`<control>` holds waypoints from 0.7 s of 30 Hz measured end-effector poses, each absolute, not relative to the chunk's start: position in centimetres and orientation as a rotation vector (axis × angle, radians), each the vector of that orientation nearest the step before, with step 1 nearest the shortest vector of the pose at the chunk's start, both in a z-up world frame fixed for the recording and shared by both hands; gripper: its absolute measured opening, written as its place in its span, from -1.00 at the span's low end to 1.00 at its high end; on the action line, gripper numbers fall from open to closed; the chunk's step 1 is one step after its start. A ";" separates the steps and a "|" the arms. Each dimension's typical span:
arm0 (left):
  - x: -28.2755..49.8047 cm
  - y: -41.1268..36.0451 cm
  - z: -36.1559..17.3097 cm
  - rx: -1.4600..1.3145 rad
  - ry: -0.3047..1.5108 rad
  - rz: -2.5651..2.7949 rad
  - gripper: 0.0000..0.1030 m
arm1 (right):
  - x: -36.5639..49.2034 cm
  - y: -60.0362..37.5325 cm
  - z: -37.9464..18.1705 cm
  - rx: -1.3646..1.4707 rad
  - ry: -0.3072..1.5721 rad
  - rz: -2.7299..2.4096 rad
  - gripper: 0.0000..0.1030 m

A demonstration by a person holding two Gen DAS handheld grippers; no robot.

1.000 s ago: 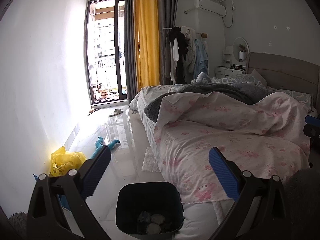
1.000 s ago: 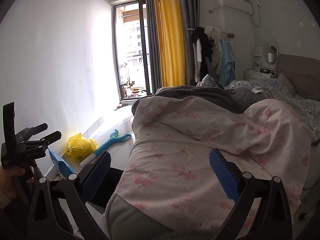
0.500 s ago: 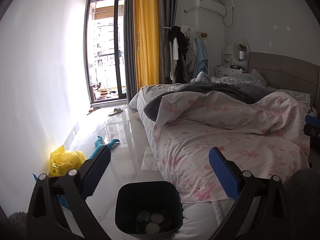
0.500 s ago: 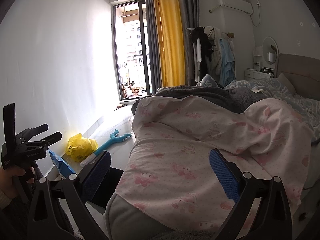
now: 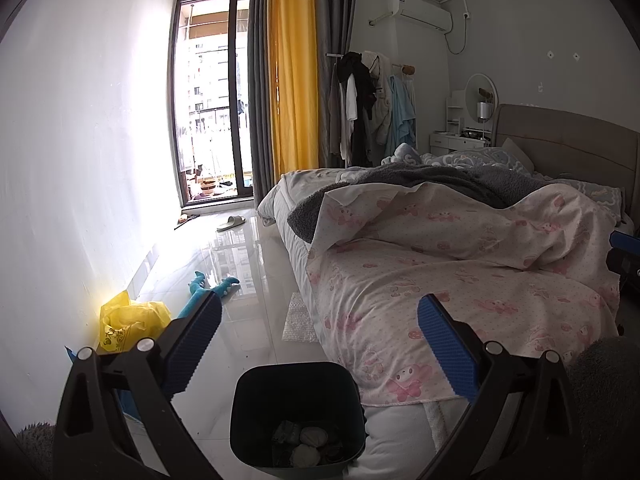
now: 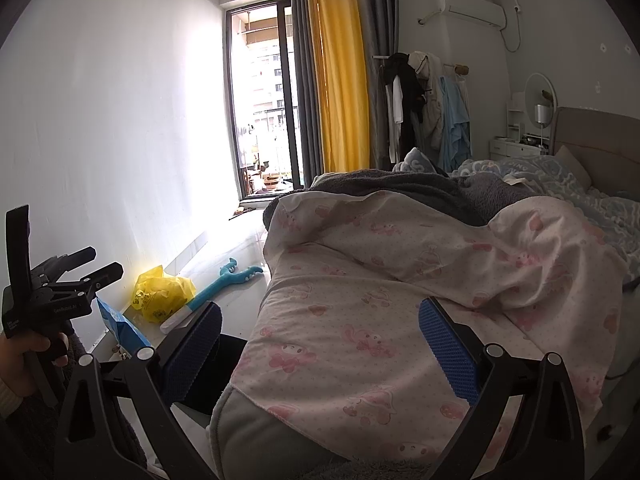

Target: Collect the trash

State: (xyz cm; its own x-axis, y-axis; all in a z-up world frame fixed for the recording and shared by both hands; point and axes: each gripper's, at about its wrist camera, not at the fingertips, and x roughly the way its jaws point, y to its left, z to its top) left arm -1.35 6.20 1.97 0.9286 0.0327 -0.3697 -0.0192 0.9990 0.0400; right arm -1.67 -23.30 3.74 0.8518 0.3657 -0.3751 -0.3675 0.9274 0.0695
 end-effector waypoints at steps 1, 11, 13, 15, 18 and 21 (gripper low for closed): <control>-1.4 6.2 2.0 0.036 0.379 0.026 0.94 | -1.7 -23.3 3.7 -0.005 0.394 0.386 0.94; -1.3 6.2 1.9 0.037 0.380 0.028 0.94 | -1.6 -23.3 3.8 -0.005 0.394 0.386 0.94; -1.3 6.2 2.0 0.037 0.380 0.027 0.94 | -1.7 -23.3 3.8 -0.005 0.394 0.386 0.94; -1.3 6.2 1.9 0.037 0.382 0.027 0.94 | -1.7 -23.3 3.8 -0.005 0.394 0.386 0.94; -1.3 6.2 1.8 0.037 0.381 0.026 0.94 | -1.7 -23.3 3.8 -0.005 0.394 0.386 0.94; -1.3 6.1 1.7 0.036 0.384 0.024 0.94 | -1.7 -23.3 3.8 -0.005 0.395 0.386 0.94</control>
